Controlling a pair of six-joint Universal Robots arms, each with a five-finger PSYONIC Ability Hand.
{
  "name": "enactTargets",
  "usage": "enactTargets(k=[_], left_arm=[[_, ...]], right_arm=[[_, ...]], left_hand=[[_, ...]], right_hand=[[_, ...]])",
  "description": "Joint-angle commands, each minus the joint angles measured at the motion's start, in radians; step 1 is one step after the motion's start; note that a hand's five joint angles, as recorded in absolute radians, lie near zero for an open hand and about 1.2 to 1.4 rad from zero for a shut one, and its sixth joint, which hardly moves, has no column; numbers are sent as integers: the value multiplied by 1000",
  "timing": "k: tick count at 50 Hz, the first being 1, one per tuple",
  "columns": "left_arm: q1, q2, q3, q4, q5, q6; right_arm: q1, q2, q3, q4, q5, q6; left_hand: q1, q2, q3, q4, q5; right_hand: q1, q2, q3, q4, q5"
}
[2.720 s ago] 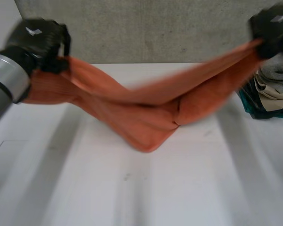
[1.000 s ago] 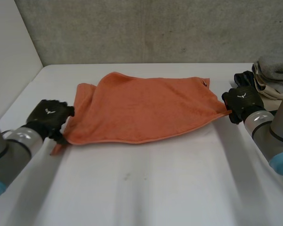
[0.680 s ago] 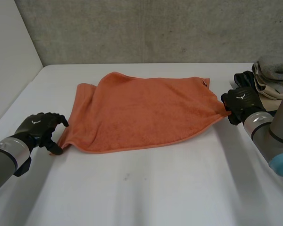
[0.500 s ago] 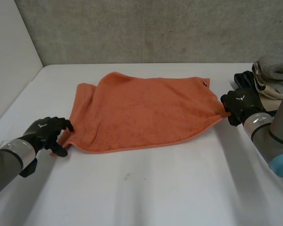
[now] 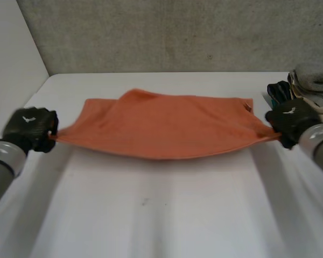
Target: Fold the laundry.
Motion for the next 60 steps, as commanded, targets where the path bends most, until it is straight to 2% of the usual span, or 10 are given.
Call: enactTargets(k=[1, 7, 12, 21, 44, 45, 46, 48, 49, 60], left_arm=[[29, 289, -79, -233, 12, 215], [30, 379, -122, -462, 79, 347], [29, 318, -127, -357, 136, 364], [-46, -82, 57, -52, 130, 372], [-218, -733, 870, -39, -63, 367], [-220, -739, 879, -41, -64, 366], [-221, -743, 884, -41, -64, 366], [-241, -750, 882, -41, -65, 366], [-249, -750, 881, -41, -64, 366], [-278, -618, 720, -65, -68, 314]], right_arm=[[-103, -225, -4, 307, 2, -226], [-113, -275, -4, 430, -19, -278], [-113, -195, 6, 362, -31, -203], [-94, 73, -78, 174, 45, -122], [10, 527, -478, -250, 188, -91], [16, 547, -494, -272, 195, -89], [22, 554, -495, -278, 197, -89], [36, 565, -497, -289, 203, -89], [50, 568, -495, -287, 205, -85], [48, 386, -285, -192, 183, 87]], left_hand=[[243, 202, 208, 200, 236], [243, 202, 208, 200, 236], [243, 202, 208, 200, 236], [243, 202, 208, 200, 236], [243, 202, 208, 200, 236], [243, 202, 208, 200, 236], [243, 202, 208, 200, 236], [-824, -865, -859, -867, -831], [-979, -1020, -1014, -1022, -986], [-979, -1020, -1014, -1022, -986]], right_hand=[[265, 218, 206, 198, 229], [265, 218, 206, 198, 229], [265, 218, 206, 198, 229], [265, 218, 206, 198, 229], [265, 218, 206, 198, 229], [249, 201, 189, 181, 213], [-138, -186, -197, -205, -174], [-957, -1004, -1016, -1024, -993], [-957, -1004, -1016, -1024, -993], [-957, -1004, -1016, -1024, -993]])
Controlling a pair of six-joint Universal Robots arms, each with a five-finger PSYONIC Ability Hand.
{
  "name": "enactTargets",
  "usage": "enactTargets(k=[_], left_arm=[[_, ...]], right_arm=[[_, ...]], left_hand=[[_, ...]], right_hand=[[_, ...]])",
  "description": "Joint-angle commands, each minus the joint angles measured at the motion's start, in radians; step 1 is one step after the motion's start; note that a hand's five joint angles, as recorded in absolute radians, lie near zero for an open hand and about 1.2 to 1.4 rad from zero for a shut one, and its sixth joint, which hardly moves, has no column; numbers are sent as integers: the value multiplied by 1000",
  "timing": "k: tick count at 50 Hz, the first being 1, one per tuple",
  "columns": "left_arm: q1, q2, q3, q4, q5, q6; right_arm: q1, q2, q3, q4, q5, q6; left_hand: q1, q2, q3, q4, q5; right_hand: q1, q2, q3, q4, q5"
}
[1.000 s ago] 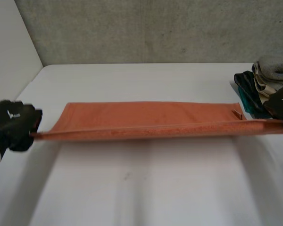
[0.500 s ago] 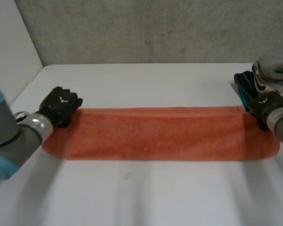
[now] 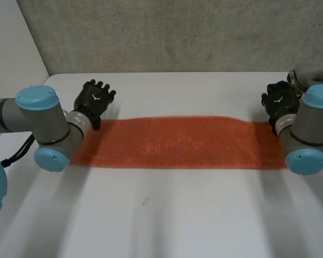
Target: Fold the laundry.
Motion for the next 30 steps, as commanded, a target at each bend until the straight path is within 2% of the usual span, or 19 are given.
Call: enactTargets(k=[1, 10, 21, 24, 25, 26, 30], left_arm=[[4, 132, -141, -24, 0, -40], [30, 303, -349, -23, 14, -129], [22, 337, -442, -13, 41, -148], [19, 335, -442, -9, 43, -148], [19, 337, -442, -9, 41, -148], [19, 337, -442, -7, 43, -148], [18, 343, -442, -7, 40, -152]], right_arm=[[-17, -172, 184, 115, -42, 120], [-140, -254, 345, 237, -214, 174], [-172, -243, 397, 177, -236, 176], [-174, -227, 396, 142, -237, 176], [-175, -217, 394, 123, -237, 174], [-177, -216, 394, 111, -234, 171], [-204, -223, 411, 70, -208, 159]], left_hand=[[-15, -31, -37, -27, -52], [-15, -31, -37, -27, -52], [-15, -31, -37, -27, -52], [-15, -31, -37, -27, -52], [-15, -31, -37, -27, -52], [-15, -31, -37, -27, -52], [-15, -31, -37, -27, -52]], right_hand=[[-49, -34, -36, -37, -49], [267, 281, 280, 278, 267], [396, 410, 409, 407, 396], [621, 636, 634, 633, 621], [997, 1011, 1010, 1008, 997], [1171, 1186, 1184, 1183, 1171], [1173, 1187, 1186, 1184, 1173]])
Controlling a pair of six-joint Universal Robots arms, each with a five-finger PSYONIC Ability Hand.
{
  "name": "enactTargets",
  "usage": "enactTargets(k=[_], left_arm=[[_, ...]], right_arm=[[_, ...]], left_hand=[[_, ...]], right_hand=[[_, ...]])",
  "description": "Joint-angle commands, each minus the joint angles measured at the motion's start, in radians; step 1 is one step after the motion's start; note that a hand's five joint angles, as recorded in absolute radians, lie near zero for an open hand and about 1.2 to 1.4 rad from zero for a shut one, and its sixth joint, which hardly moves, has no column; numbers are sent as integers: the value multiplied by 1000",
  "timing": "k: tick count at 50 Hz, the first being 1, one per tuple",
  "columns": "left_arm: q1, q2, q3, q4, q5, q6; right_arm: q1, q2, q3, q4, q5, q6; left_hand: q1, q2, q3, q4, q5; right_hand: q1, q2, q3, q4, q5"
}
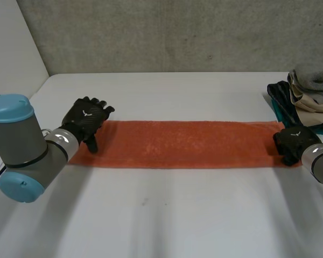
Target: Fold the laundry.
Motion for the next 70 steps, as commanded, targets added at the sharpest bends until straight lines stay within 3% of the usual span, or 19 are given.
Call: enactTargets(k=[1, 6, 10, 14, 17, 21, 26, 31, 37, 41, 47, 49, 50, 53, 56, 60, 67, 70], left_arm=[[-3, 15, 3, 0, -3, -3], [-4, 70, -25, 0, -1, -17], [2, 116, -49, -1, 0, -28], [10, 161, -80, 0, 0, -40], [17, 193, -100, 0, 10, -60], [36, 223, -125, 0, 34, -89], [59, 260, -149, 0, 48, -126], [63, 296, -180, 0, 50, -141], [65, 317, -218, 0, 51, -141], [65, 317, -240, 2, 51, -141], [59, 317, -249, 2, 51, -141], [54, 317, -249, 2, 53, -141], [54, 317, -247, 2, 53, -141], [51, 317, -240, 2, 53, -141], [50, 317, -232, 2, 53, -141], [33, 317, -229, 3, 53, -141], [-10, 312, -229, 37, 50, -141], [-18, 312, -229, 40, 50, -141]], right_arm=[[-35, 4, 15, -71, 32, -17], [-114, -76, 40, -67, 37, -47], [-261, -131, 39, -41, 34, -216], [-305, -138, 16, -35, 44, -399], [-290, -139, 6, -37, 35, -427], [-160, -158, -18, -55, 20, -378], [117, -213, -40, -171, -38, -281], [366, -193, -54, -308, -109, -281], [663, 28, -144, -397, -193, -304], [760, 164, -201, -361, -219, -349], [776, 237, -242, -290, -206, -384], [770, 206, -230, -264, -190, -370], [765, 168, -212, -244, -164, -351], [735, 119, -183, -216, -100, -282], [629, 13, -115, -160, 0, -66], [564, -59, -51, -88, 14, 80], [426, -58, 35, -34, 31, 55], [356, -39, 58, -37, 47, -11]], left_hand=[[-15, -31, -37, -27, -52], [-15, -31, -37, -27, -52], [-15, -31, -37, -27, -52], [-15, -31, -37, -27, -52], [-15, -31, -37, -27, -52], [-15, -31, -37, -27, -52], [-15, -31, -37, -27, -52], [-15, -31, -37, -27, -52], [-15, -31, -37, -27, -52], [-15, -31, -37, -27, -52], [-15, -31, -37, -27, -52], [-15, -31, -37, -27, -52], [-15, -31, -37, -27, -52], [-15, -31, -37, -27, -52], [-15, -31, -37, -27, -52], [-15, -31, -37, -27, -52], [-15, -31, -37, -27, -52], [-15, -31, -37, -27, -52]], right_hand=[[275, 255, 272, 267, 276], [275, 255, 272, 267, 276], [275, 255, 272, 267, 276], [275, 255, 272, 267, 276], [275, 255, 272, 267, 276], [275, 255, 272, 267, 276], [275, 255, 272, 267, 276], [275, 255, 272, 267, 276], [275, 255, 272, 267, 276], [275, 255, 272, 267, 276], [275, 255, 272, 267, 276], [-440, -460, -443, -448, -440], [-947, -966, -950, -955, -946], [-947, -966, -950, -955, -946], [-947, -966, -950, -955, -946], [-947, -966, -950, -955, -946], [-947, -966, -950, -955, -946], [-325, -344, -328, -332, -324]])
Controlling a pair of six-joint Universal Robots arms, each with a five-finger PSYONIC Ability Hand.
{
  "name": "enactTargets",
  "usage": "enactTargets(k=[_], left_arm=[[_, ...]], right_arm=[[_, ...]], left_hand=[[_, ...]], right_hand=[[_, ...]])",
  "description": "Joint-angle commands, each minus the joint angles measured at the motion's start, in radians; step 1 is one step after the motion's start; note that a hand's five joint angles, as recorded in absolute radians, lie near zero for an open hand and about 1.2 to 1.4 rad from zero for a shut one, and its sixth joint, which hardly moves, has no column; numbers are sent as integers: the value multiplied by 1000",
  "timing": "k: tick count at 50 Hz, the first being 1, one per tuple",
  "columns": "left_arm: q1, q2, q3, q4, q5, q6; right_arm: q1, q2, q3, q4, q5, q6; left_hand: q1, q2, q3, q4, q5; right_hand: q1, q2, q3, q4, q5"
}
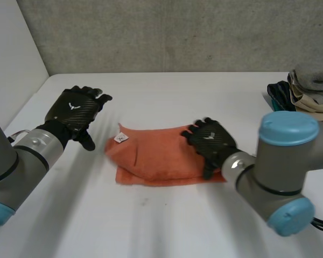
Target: Fold the laundry.
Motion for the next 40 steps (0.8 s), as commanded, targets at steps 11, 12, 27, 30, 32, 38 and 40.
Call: enactTargets(k=[11, 12, 27, 30, 32, 38, 40], left_arm=[[-55, 6, -1, 24, -5, 0], [-57, 9, -1, 24, -6, 0], [-40, 74, -23, 1, -19, -58], [-38, 80, -21, -10, -20, -109], [-32, 81, -17, -22, -25, -158], [-43, 74, 17, -16, -49, -244], [-54, 66, 40, -18, -66, -258]], right_arm=[[-179, -47, 56, -152, 175, -227], [-175, -65, 52, -162, 174, -241], [267, 117, -82, -199, -183, -430], [267, 153, -58, -176, -219, -422], [260, 151, -48, -160, -219, -414], [218, 61, -10, -143, -219, -200], [142, -13, 4, -144, -216, -55]], left_hand=[[-15, -31, -37, -27, -52], [-15, -31, -37, -27, -52], [-15, -31, -37, -27, -52], [-15, -31, -37, -27, -52], [-14, -30, -37, -26, -51], [-2, -19, -25, -15, -39], [16, -1, -7, 3, -22]], right_hand=[[1176, 1189, 1187, 1185, 1173], [1176, 1189, 1187, 1185, 1173], [1176, 1189, 1187, 1185, 1173], [1176, 1189, 1187, 1185, 1173], [1015, 1027, 1026, 1023, 1011], [-45, -33, -34, -37, -49], [-45, -33, -34, -37, -49]])
